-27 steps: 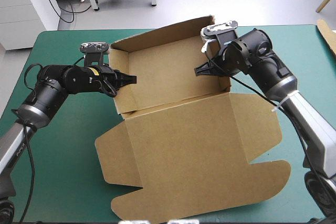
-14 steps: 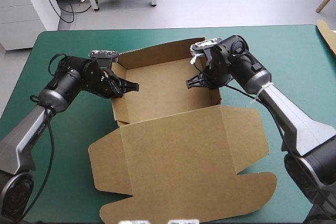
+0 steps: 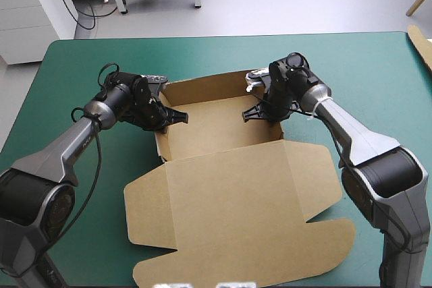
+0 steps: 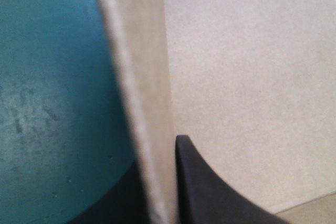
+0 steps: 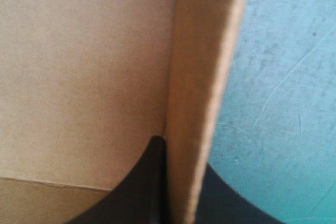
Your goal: Fold the box
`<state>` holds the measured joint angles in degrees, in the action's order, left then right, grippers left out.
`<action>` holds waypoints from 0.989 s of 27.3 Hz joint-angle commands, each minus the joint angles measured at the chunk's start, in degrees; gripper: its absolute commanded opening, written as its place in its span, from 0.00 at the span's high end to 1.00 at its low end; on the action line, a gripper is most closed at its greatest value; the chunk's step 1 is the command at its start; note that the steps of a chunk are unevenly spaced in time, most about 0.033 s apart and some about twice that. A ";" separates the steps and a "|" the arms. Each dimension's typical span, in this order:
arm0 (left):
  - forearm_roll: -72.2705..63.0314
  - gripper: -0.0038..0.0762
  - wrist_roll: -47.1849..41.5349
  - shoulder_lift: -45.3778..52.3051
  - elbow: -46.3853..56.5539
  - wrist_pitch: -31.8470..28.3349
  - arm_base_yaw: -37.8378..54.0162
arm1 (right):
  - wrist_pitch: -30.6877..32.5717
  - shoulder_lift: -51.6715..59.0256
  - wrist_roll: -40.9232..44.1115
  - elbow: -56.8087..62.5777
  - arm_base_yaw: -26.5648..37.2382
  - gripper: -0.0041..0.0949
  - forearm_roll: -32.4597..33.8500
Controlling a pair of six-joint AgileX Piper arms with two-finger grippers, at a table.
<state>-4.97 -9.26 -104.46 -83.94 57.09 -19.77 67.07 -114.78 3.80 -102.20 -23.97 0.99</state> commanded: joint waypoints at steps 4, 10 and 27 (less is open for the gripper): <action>-0.35 0.96 4.70 -0.11 -0.68 -3.63 -1.13 | -9.14 0.96 -4.78 -1.81 -0.02 0.98 -0.44; -0.35 0.85 7.58 -0.11 -3.49 -0.43 -1.13 | -9.63 0.96 -4.88 -1.91 -0.02 0.85 -0.44; -0.36 0.51 7.58 -0.11 -13.24 8.31 -0.94 | -1.38 0.96 -5.98 -12.07 -0.02 0.46 -1.38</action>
<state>-4.24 -1.74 -107.59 -94.51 65.72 -20.27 65.13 -117.04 -1.19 -110.86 -23.78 0.00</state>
